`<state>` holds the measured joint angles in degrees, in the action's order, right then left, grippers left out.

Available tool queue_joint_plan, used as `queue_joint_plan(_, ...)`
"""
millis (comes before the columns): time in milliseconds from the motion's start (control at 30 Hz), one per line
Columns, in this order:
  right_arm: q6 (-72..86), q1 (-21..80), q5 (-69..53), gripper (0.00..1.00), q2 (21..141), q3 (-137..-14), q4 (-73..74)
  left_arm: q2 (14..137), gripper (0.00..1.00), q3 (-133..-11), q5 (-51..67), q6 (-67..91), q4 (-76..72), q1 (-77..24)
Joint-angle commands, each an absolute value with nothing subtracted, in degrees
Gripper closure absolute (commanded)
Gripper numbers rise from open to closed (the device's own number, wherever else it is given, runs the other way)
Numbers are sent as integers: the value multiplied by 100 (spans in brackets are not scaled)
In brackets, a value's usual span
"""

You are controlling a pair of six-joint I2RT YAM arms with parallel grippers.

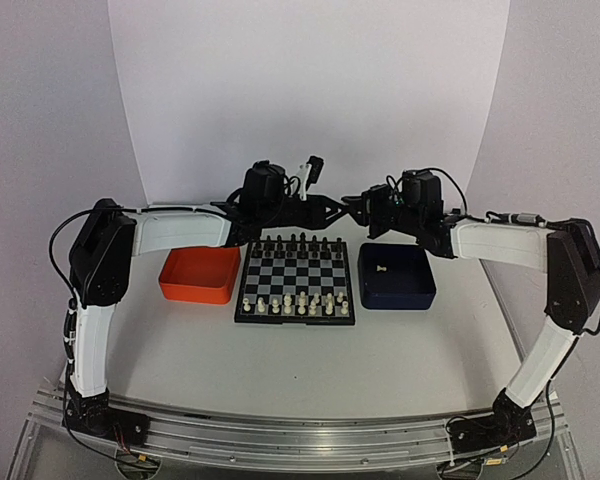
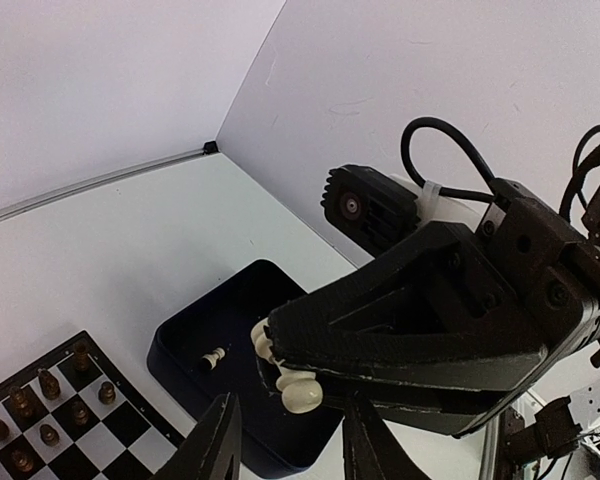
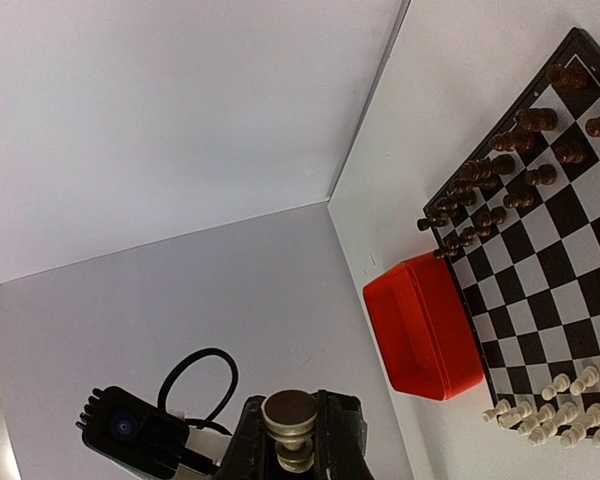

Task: Set up the chess pieces on the board
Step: Place the chess piece on the chessboard.

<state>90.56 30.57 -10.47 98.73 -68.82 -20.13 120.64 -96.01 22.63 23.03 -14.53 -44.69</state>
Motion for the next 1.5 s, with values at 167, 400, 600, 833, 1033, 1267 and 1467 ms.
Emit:
queue_joint_plan(167, 9062, 3131, -1012, 100, 9625, -6808, -2249, 11904, 65, -9791, 2424, 2398, -1790, -4465)
queue_joint_plan(400, 9010, 3137, -1028, 100, 9683, -6846, -2246, 11782, 66, -9682, 2398, 2287, -1800, -4465)
queue_joint_plan(600, 8962, 3135, -1060, 100, 9731, -6890, -2241, 11802, 68, -9727, 2373, 2253, -1756, -4469)
queue_joint_plan(833, 8824, 3135, -1238, 100, 9783, -6938, -2240, 11746, 69, -9711, 2356, 2135, -1707, -4466)
queue_joint_plan(1033, 8703, 3132, -1444, 100, 9848, -6979, -2247, 11718, 69, -9694, 2440, 1975, -1671, -4465)
queue_joint_plan(1267, 8476, 3132, -1617, 100, 9881, -7066, -2232, 11602, 70, -9557, 2477, 1736, -1725, -4468)
queue_joint_plan(1467, 8444, 3135, -1715, 100, 9946, -7088, -2223, 11515, 70, -9436, 2655, 1504, -1770, -4465)
